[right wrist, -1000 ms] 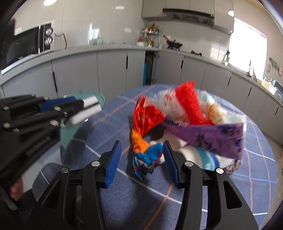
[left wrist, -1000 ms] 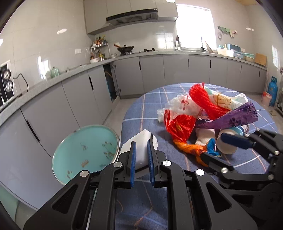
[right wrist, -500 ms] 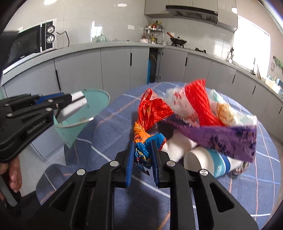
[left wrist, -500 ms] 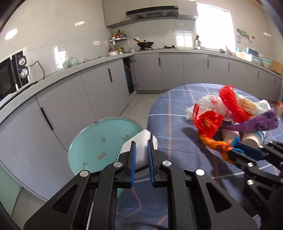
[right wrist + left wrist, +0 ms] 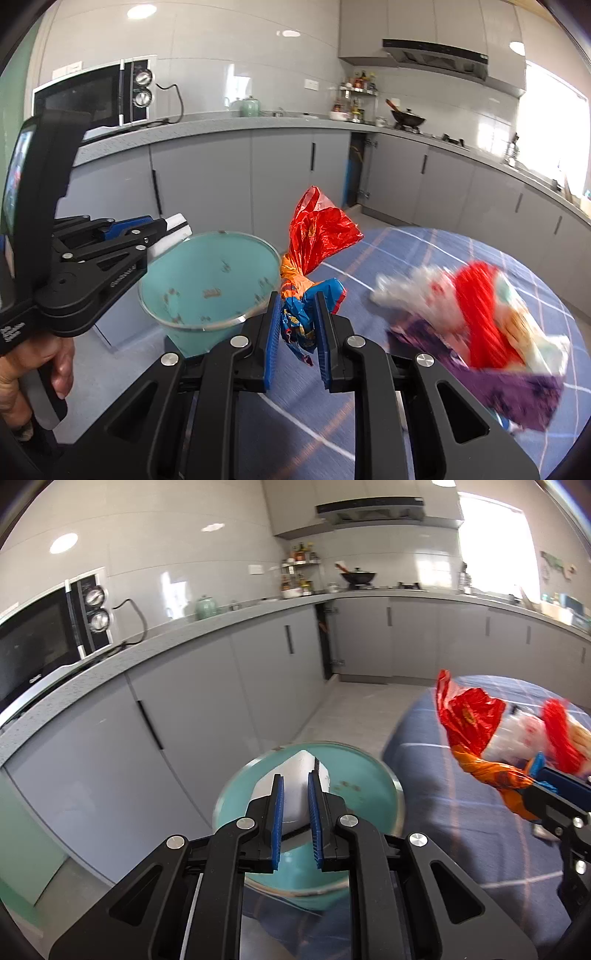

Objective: Collect trash
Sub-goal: 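Carry the foam block to the teal bin with the left gripper while the right gripper grasps the orange-blue wrapper, then open both grippers over the teal bin, dropping foam block and wrapper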

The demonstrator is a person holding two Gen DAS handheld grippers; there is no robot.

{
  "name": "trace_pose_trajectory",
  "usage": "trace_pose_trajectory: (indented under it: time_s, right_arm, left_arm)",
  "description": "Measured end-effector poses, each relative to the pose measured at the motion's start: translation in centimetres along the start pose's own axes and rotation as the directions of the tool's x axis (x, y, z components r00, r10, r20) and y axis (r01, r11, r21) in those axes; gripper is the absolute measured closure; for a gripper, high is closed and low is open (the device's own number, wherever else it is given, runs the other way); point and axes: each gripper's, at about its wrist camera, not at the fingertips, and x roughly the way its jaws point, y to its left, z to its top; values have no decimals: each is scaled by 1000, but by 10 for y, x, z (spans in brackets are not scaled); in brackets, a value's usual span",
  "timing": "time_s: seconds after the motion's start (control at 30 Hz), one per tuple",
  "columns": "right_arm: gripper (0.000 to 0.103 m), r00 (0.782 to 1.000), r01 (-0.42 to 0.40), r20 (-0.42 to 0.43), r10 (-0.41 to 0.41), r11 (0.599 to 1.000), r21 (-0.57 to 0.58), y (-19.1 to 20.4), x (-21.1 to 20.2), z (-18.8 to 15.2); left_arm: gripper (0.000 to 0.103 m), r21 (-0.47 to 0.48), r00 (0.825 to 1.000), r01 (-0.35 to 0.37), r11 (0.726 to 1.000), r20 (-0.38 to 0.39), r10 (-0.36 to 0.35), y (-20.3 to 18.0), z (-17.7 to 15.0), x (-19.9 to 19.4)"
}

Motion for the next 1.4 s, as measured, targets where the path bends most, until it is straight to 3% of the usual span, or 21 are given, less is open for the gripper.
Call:
trace_pose_trajectory:
  time_s: [0.27, 0.57, 0.6, 0.67, 0.73, 0.8, 1.13, 1.4]
  right_arm:
    - [85, 998, -67, 8, 67, 997, -26, 27, 27, 23]
    - [82, 990, -140, -27, 139, 989, -42, 43, 64, 29]
    - [81, 989, -148, -30, 147, 988, -46, 44, 67, 28]
    - [75, 990, -139, -30, 138, 989, -49, 44, 74, 25]
    - [68, 989, -143, -41, 142, 989, -37, 42, 78, 23]
    - [59, 990, -136, -41, 135, 990, -34, 40, 78, 20]
    - [54, 995, -86, -40, 87, 996, 23, 16, 57, 11]
    - [49, 1000, -1, -7, 1, 999, 36, -9, 18, 4]
  left_arm:
    - [88, -38, 996, -86, 996, -23, 85, 31, 6, 22]
    - [86, -42, 995, -73, 996, -64, 71, 39, 4, 47]
    - [84, -44, 995, -74, 996, -67, 71, 39, 4, 49]
    - [69, -48, 996, -65, 997, -71, 61, 38, 3, 54]
    - [43, -47, 995, -75, 996, -71, 72, 37, 2, 56]
    - [42, -49, 995, -74, 996, -73, 70, 37, 0, 57]
    - [33, -31, 993, -73, 997, -98, 70, 31, -9, 50]
    - [28, 14, 995, -21, 1000, -93, 22, 0, -14, 28]
